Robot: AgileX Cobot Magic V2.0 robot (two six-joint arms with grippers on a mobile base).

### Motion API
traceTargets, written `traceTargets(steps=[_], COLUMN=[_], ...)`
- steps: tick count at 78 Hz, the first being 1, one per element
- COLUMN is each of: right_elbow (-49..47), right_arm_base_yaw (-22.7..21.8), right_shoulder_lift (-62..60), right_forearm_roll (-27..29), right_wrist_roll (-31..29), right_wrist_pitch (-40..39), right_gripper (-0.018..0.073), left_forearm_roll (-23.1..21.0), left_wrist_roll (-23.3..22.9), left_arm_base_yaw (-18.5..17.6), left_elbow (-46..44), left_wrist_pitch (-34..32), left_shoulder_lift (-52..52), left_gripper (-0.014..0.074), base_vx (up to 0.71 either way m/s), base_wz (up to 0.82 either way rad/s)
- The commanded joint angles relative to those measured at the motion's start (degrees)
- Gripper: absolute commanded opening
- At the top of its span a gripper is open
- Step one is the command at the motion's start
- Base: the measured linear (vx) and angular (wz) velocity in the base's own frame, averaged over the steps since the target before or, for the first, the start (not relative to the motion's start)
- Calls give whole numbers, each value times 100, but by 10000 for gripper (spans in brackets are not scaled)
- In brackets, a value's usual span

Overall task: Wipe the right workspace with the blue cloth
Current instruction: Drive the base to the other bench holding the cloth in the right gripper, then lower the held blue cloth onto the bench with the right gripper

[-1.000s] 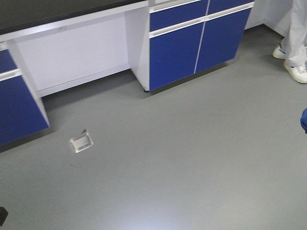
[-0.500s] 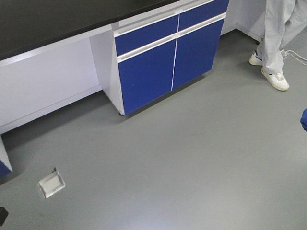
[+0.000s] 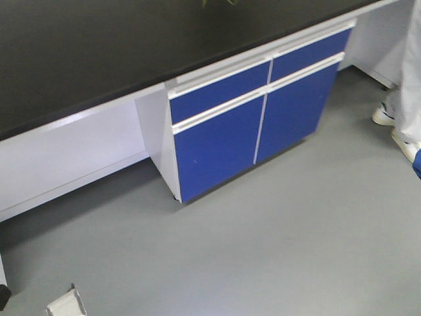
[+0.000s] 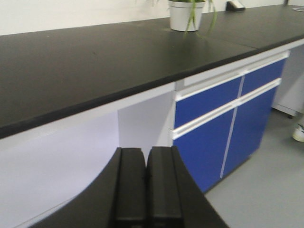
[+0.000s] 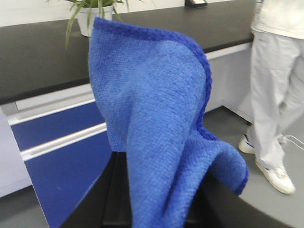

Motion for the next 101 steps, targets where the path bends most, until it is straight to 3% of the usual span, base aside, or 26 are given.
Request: traceTargets(steps=[1,74,101], right_elbow=[-184,-184,-184], right_arm_base_yaw=[-9,-9,-9], right_shoulder_lift=[21,21,26], right_forearm_roll=[-62,-62,-62], right_wrist_roll=[-30,-30,-30], right_wrist_pitch=[-513,-507,-508], right_gripper=[-7,-7,-7], left_forearm_roll=[-19,-19,-19], left_wrist_roll=[6,6,6], left_arm_base_yaw=[-1,-1,-1], left_elbow=[-142,-142,-142], left_wrist_pitch=[-467,-467,-467], left_shoulder_lift=[-57,-57,-57], left_gripper=[-6,-6,-6], base_vx=[43,35,24], base_wz=[29,46,19])
